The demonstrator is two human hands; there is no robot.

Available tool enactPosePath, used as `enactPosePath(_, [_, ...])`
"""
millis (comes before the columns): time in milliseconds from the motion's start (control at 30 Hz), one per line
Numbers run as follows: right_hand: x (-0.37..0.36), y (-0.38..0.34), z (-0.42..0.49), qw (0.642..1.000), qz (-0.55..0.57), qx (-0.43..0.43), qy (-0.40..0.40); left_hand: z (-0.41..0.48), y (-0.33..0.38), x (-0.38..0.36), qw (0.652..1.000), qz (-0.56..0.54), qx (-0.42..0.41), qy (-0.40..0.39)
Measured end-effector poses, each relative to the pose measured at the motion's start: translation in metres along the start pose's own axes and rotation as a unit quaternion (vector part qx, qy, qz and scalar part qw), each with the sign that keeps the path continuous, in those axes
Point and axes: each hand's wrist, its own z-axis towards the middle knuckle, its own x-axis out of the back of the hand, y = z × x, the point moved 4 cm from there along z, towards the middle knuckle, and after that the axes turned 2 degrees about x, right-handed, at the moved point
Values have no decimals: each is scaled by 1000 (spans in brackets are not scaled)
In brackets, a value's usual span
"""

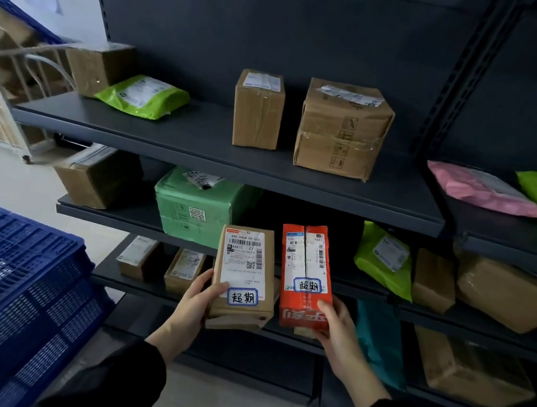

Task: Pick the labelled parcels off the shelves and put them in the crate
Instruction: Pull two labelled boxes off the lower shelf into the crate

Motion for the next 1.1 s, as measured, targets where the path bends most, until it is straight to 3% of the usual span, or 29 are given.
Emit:
enactPosePath(233, [-29,9,-41,999,30,34,-28,-45,14,21,1000,4,-24,14])
enactPosePath(467, [-86,32,-105,995,37,57,-67,-108,21,88,997,-9,-36,62])
enactPosePath(867, [-214,66,-194,977,-18,42,-210,-254,35,221,980,-51,-95,168])
enactPosePath(1100, [-300,89,-241,950,-45,31,-307,-343,37,296,953,-96,-138,253])
